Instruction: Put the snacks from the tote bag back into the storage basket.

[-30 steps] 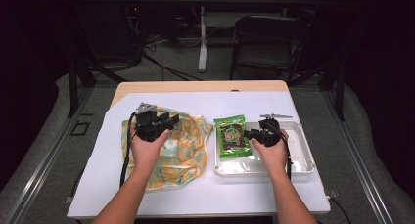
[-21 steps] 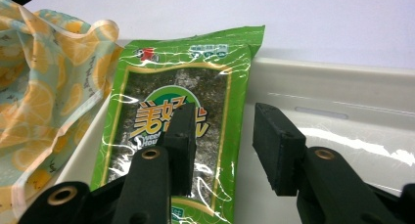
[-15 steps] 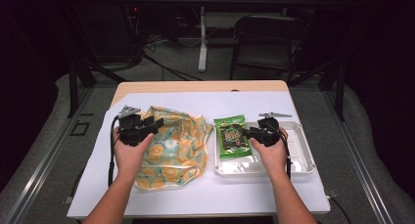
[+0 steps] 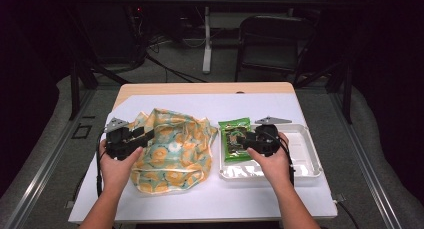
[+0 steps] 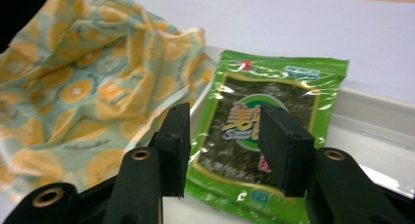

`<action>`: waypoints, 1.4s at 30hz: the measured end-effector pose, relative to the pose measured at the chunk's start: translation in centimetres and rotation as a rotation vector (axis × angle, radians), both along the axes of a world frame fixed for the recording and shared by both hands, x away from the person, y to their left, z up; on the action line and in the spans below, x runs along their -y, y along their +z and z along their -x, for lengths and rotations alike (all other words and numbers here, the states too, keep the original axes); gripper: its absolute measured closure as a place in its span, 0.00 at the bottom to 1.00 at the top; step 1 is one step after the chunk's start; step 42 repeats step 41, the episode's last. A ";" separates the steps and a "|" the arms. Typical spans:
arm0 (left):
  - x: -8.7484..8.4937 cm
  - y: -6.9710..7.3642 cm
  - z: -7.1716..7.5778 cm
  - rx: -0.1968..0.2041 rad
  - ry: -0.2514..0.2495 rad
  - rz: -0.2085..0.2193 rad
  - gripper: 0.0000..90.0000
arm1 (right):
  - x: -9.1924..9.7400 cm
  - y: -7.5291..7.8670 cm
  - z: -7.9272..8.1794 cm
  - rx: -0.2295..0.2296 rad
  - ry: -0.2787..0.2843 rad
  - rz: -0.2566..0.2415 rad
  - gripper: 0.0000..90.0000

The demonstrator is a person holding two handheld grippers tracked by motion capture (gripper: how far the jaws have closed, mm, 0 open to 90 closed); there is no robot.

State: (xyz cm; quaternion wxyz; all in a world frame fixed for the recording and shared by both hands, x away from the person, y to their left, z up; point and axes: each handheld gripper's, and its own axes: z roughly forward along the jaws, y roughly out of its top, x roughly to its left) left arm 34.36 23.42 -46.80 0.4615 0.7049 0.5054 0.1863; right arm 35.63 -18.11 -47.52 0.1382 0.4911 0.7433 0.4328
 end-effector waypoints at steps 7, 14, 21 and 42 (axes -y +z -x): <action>-0.4 -1.2 1.3 0.006 -0.019 -0.030 0.58 | -1.3 0.0 2.6 0.032 0.097 0.005 0.60; -0.7 -2.4 2.5 0.015 -0.051 -0.043 0.59 | -2.8 -1.8 4.7 0.044 0.173 0.013 0.61; -0.6 -3.4 3.4 0.006 -0.063 -0.059 0.59 | -2.7 -3.0 5.7 0.106 0.165 0.034 0.61; -1.2 -4.8 3.4 0.021 -0.037 -0.075 0.56 | -3.9 -4.9 6.4 0.167 0.169 0.088 0.53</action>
